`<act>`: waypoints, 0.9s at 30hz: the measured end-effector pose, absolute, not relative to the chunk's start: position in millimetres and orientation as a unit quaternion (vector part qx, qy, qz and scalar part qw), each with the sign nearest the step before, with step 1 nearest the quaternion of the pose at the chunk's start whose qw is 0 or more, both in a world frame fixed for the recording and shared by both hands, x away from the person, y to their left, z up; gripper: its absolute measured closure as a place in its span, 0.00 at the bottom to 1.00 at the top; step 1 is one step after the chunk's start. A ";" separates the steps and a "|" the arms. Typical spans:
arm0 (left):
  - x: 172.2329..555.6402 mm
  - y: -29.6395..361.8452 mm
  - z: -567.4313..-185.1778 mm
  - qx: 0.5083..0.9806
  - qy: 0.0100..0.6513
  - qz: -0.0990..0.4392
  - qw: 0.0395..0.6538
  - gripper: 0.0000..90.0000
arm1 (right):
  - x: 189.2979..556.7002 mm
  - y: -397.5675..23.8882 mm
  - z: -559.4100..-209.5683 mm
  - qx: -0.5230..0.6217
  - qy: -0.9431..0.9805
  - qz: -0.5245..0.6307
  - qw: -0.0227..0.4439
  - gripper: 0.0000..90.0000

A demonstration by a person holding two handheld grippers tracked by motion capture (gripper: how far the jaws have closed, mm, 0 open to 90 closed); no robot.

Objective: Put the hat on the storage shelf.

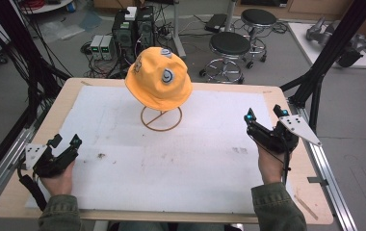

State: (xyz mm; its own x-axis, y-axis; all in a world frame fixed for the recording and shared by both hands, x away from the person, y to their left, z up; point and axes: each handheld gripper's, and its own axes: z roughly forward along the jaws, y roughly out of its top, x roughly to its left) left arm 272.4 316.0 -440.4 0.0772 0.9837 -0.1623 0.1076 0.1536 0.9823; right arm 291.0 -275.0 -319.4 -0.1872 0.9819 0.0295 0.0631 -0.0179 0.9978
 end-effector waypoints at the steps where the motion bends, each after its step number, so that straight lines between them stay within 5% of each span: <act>1: 272.4 316.0 -440.4 0.504 0.541 0.411 0.533 0.37 | 289.2 -275.4 -319.1 0.474 0.555 0.532 0.429 0.17; 27: 273.0 314.8 -440.6 0.507 0.540 0.409 0.533 0.37 | 268.9 -288.0 -407.9 0.521 0.570 0.495 0.398 0.17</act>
State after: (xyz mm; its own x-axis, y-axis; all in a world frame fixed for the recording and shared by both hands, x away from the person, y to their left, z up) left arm 273.0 314.8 -440.6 0.0821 0.9835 -0.1611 0.1104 0.1516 0.9823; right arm 268.9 -288.0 -407.9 -0.1402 0.9881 0.0627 0.1993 -0.0339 0.9793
